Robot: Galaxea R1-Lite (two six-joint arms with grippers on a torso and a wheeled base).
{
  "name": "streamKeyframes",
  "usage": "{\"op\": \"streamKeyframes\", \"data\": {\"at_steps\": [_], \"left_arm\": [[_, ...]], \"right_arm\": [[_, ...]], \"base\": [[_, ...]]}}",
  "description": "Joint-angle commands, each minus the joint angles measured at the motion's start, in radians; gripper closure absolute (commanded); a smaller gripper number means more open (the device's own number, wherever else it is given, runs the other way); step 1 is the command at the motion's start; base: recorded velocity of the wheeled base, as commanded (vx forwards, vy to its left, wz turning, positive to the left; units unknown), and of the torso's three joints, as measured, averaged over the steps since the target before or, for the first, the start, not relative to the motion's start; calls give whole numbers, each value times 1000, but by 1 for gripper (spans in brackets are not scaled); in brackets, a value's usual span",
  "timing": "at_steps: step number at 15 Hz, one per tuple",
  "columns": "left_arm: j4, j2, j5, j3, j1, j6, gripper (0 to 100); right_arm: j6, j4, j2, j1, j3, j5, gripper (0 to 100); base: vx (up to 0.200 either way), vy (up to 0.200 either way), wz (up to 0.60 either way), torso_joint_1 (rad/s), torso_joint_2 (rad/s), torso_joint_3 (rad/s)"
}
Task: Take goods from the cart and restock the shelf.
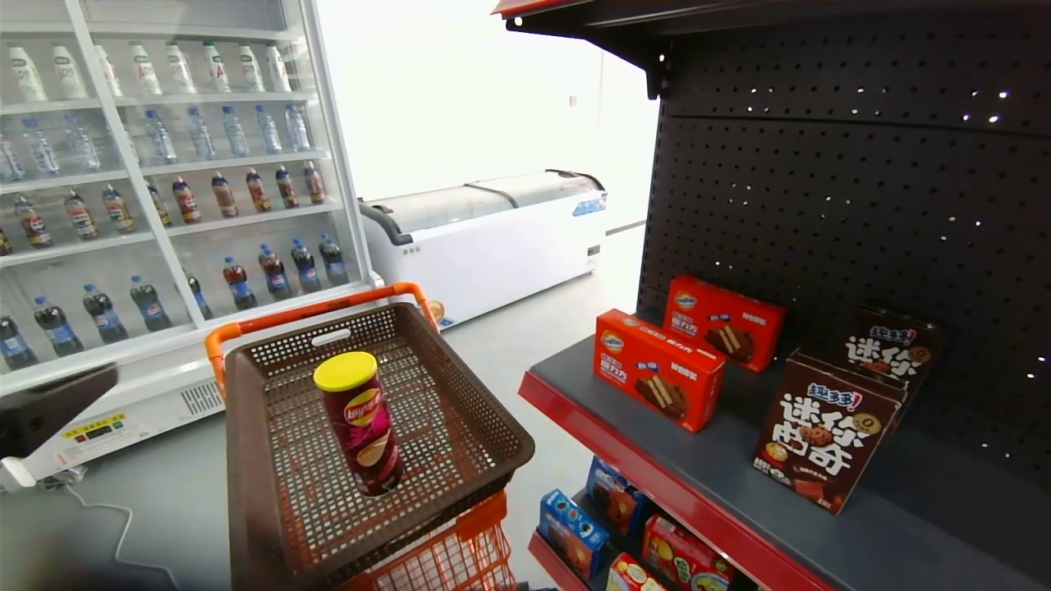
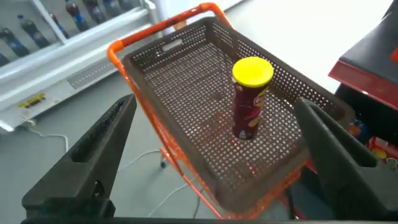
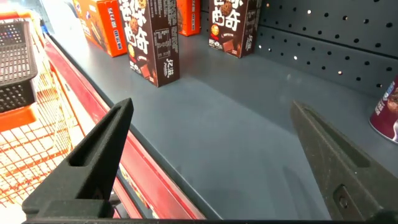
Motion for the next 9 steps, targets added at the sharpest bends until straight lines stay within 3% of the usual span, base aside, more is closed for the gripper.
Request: {"op": "streamKeyframes", "data": {"at_steps": [1, 4, 5, 9], "left_arm": [[-85, 321, -86, -19, 1, -6, 0], [-209, 425, -134, 46, -52, -9, 0], [-350, 482, -137, 110, -62, -7, 0], [-528, 603, -137, 219, -60, -9, 0]], "right_arm": [[0, -1, 0, 0, 0, 2, 0], [0, -1, 0, 0, 0, 0, 0], [0, -1, 0, 2, 0, 0, 0], [0, -1, 0, 0, 0, 0, 0]], "base": [[0, 0, 0, 0, 0, 0], [0, 0, 0, 0, 0, 0], [0, 0, 0, 0, 0, 0], [0, 0, 0, 0, 0, 0]]}}
